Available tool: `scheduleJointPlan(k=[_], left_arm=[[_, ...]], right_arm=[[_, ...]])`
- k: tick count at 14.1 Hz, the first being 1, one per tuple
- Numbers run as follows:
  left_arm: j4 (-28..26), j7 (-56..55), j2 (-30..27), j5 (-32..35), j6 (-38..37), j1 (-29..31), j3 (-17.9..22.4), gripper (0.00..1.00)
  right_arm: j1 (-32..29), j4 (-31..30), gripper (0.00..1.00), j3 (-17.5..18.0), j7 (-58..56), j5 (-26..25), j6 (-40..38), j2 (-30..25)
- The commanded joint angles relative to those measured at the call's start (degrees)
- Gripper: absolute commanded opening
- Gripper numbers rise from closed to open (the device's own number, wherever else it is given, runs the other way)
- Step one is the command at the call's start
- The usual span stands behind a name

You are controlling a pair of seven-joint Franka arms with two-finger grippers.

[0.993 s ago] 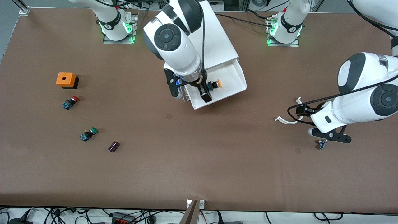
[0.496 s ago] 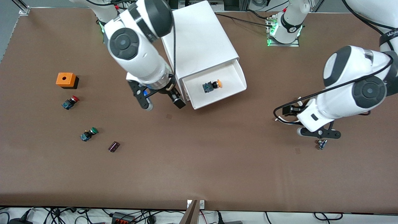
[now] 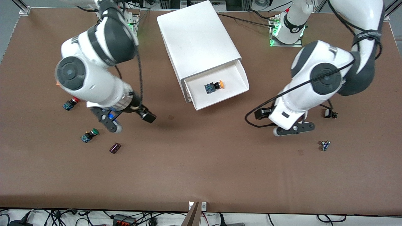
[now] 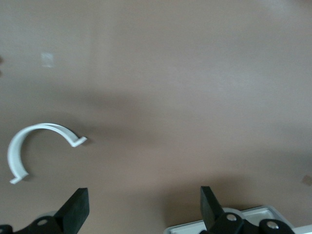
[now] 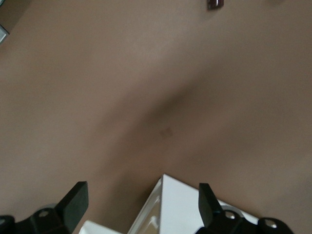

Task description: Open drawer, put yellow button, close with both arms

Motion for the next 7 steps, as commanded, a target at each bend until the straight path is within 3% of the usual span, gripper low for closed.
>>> scheduleJointPlan(k=[1,7], left_arm=[[0.51,-7.48,2.01,1.37,3.14,-2.85,-0.21,1.00],[0.07,-15.85,5.35,1.54,3.76,-8.57,-0.21,1.00]], right_arm=[[-5.37,-3.21,1.00,0.79,-13.08,-0.43,-2.27,-2.24],[-13.46,-3.39,1.00,0.62,-33.93,-4.91,-5.26,-3.47]])
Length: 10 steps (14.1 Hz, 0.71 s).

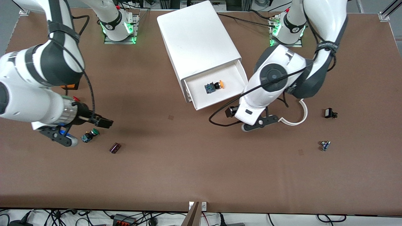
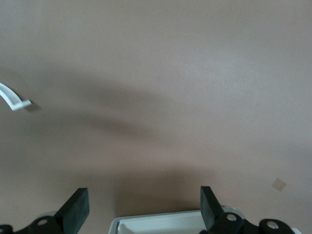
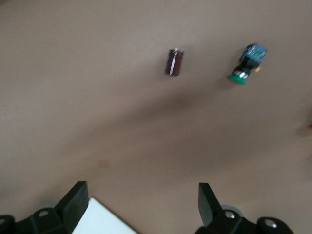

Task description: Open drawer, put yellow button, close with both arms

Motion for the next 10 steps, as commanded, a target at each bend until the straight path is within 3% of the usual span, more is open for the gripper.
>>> scheduleJointPlan(k=[1,10], left_arm=[[0.22,-1.93,1.13,1.52,0.40,-1.75,-0.09,1.00],[-4.52,-1.93,0.87,1.35,2.77,-3.77,-0.35,1.00]], right_arm=[[-2.28,-1.92,1.00,0.86,-6.26,-1.78,-1.06,-3.22],[-6.06,-1.75,1.00,0.77,-15.49,-4.42,-1.67,-7.62]])
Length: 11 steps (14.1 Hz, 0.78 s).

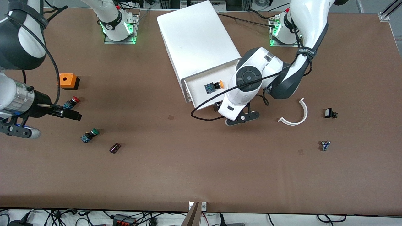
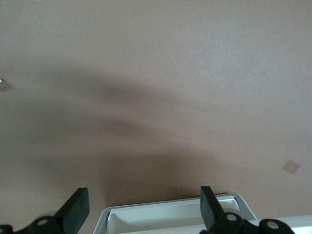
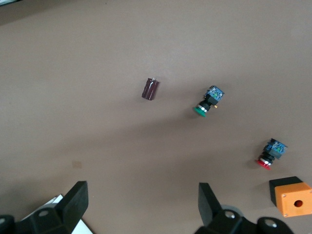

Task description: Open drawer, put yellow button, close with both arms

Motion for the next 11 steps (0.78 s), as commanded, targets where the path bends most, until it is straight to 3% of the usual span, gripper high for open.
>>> scheduleJointPlan(k=[1,7,11], left_arm=[[-2.83,-1.07,-0.98,1.08,1.15,-0.66,-1.00,1.00],[-8.81,-3.61,-5.10,-1.10,0.36,0.57,-5.13,1.00],[-11.54,-5.90,-5.72,-4.80,0.36,0.75,-7.76,1.00]], right_arm=[[-1.76,-1.67,1.00,0.77,-3.05,-0.86,-1.13,-2.38],[-5.61,-4.57,1.00,1.30,-7.96,-3.67,-0.79,-6.86],[-11.60,-10.28,1.00,5.60,-12.54,-4.64,0.70,-11.69]])
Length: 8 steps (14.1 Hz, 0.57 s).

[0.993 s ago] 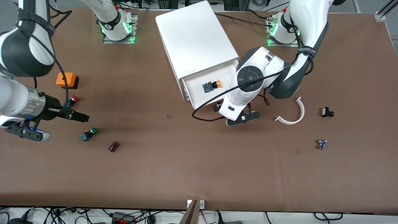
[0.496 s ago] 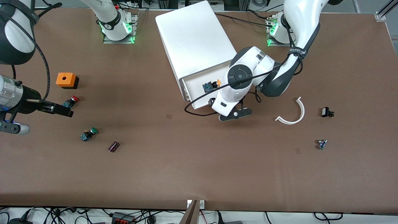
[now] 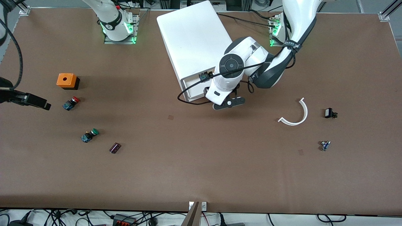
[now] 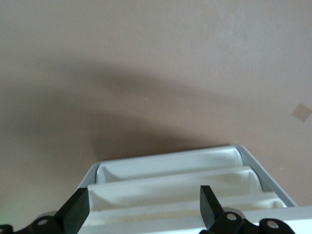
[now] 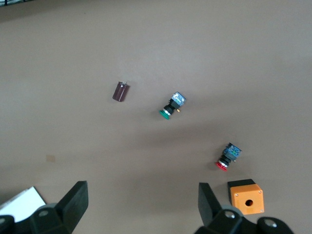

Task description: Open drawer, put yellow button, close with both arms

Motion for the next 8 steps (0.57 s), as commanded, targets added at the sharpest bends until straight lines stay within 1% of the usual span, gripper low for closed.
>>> scheduleJointPlan(k=[1,3,5,6,8], left_arm=[[-3.96,-1.85,-2.55,-2.76,0.27,1.35,-2.35,1.00],[-4.58,-1.86,-2.55,-5.30,0.27,1.35,-2.70,1.00],[-5.02,-1.86,-2.55,-6.19,0.18,1.44,-2.97,1.00],[-5.11,-1.86,-2.55,-6.19,0.18,1.44,-3.23,1.00],[-5.11,-1.95,-2.55,-6.28,0.18,1.44,-3.23,1.00]], right_arm=[[-3.17,-6.19,1.00,3.20,-3.59,-2.45,1.91,-4.98],[-2.56,-6.90,1.00,3.20,-3.86,-4.12,1.48,-5.77],[-1.85,-7.69,1.00,3.29,-3.95,-5.97,0.78,-6.56],[-1.85,-9.35,1.00,3.29,-3.86,-6.33,1.03,-7.87],[-1.85,-15.14,1.00,3.29,-3.60,-6.33,2.87,-11.29]])
